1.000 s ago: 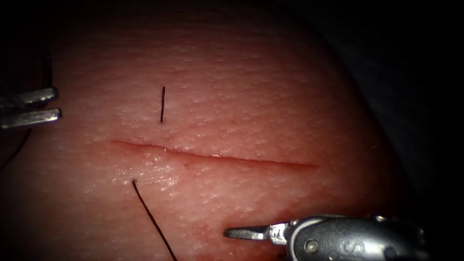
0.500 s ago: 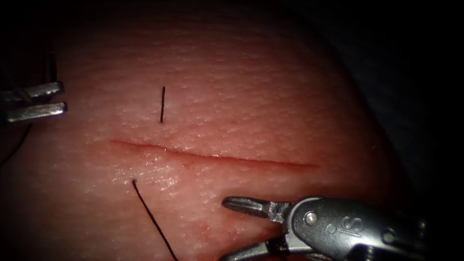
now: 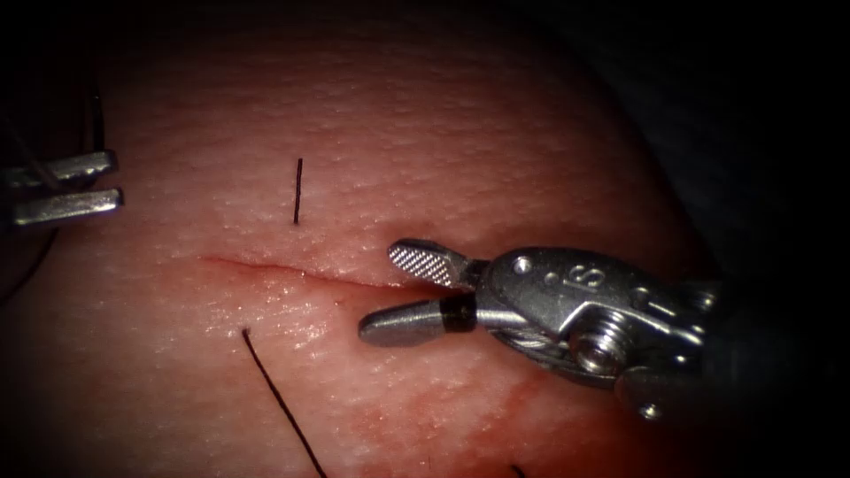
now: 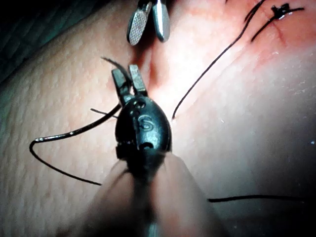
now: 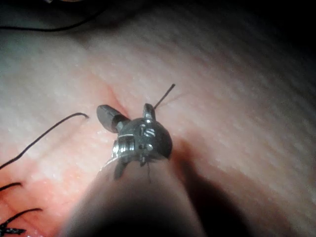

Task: Wound Closure
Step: Adjust the suture tail with the right driver

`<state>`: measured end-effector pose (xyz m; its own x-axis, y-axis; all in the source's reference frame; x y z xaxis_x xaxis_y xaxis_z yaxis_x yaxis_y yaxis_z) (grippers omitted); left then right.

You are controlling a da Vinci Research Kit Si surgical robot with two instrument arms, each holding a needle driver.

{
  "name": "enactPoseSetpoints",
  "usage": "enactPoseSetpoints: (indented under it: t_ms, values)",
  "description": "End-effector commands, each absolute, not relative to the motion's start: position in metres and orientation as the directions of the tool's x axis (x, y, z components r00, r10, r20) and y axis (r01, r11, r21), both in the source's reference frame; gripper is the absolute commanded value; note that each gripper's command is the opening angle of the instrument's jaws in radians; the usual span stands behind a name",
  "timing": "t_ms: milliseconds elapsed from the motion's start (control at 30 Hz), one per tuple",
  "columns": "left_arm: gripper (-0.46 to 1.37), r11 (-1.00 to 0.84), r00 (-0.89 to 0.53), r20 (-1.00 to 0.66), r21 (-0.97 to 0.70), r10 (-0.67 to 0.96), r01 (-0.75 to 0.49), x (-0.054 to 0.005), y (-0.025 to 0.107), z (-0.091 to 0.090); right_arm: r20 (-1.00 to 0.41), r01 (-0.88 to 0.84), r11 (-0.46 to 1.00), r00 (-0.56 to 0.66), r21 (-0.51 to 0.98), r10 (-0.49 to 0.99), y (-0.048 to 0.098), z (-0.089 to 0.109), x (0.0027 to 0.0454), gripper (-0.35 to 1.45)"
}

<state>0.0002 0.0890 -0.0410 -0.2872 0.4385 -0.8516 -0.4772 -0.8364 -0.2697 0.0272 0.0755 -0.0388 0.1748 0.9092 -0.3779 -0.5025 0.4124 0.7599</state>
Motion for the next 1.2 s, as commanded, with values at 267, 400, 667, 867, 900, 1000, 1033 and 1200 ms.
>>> enactPoseSetpoints:
  t_ms: [267,400,667,867,900,1000,1033,1200]
  values:
    - [-0.35,-0.840,-0.287,-0.852,-0.275,0.439,-0.467,0.0000,0.089,-0.041,-0.345,-0.542,0.351,0.118,0.763,0.931,0.079,-0.033,0.0301,0.96]
    - [-0.35,-0.840,-0.287,-0.852,-0.275,0.439,-0.467,0.0000,0.089,-0.041,-0.359,-0.558,0.356,0.110,0.749,0.927,0.080,-0.031,0.0312,0.97]
    - [-0.35,-0.840,-0.287,-0.852,-0.275,0.439,-0.467,0.0000,0.089,-0.041,-0.321,-0.592,0.308,0.086,0.745,0.943,0.079,-0.025,0.0323,0.97]
    - [-0.35,-0.841,-0.286,-0.852,-0.277,0.439,-0.465,0.0000,0.089,-0.041,-0.310,-0.597,0.290,0.073,0.748,0.948,0.079,-0.024,0.0328,0.97]
    - [-0.35,-0.841,-0.286,-0.852,-0.277,0.439,-0.465,0.0000,0.089,-0.041,-0.307,-0.597,0.290,0.076,0.748,0.949,0.079,-0.024,0.0329,0.96]
    - [-0.35,-0.841,-0.286,-0.852,-0.277,0.439,-0.465,0.0000,0.089,-0.041,-0.307,-0.594,0.287,0.069,0.751,0.949,0.079,-0.024,0.0333,0.95]
    - [-0.35,-0.847,-0.294,-0.854,-0.267,0.429,-0.461,0.0001,0.089,-0.041,-0.300,-0.591,0.281,0.068,0.756,0.951,0.079,-0.025,0.0335,0.94]
    - [-0.35,-0.848,-0.304,-0.849,-0.267,0.432,-0.459,0.0001,0.088,-0.041,-0.291,-0.581,0.278,0.073,0.765,0.954,0.079,-0.025,0.0345,0.94]
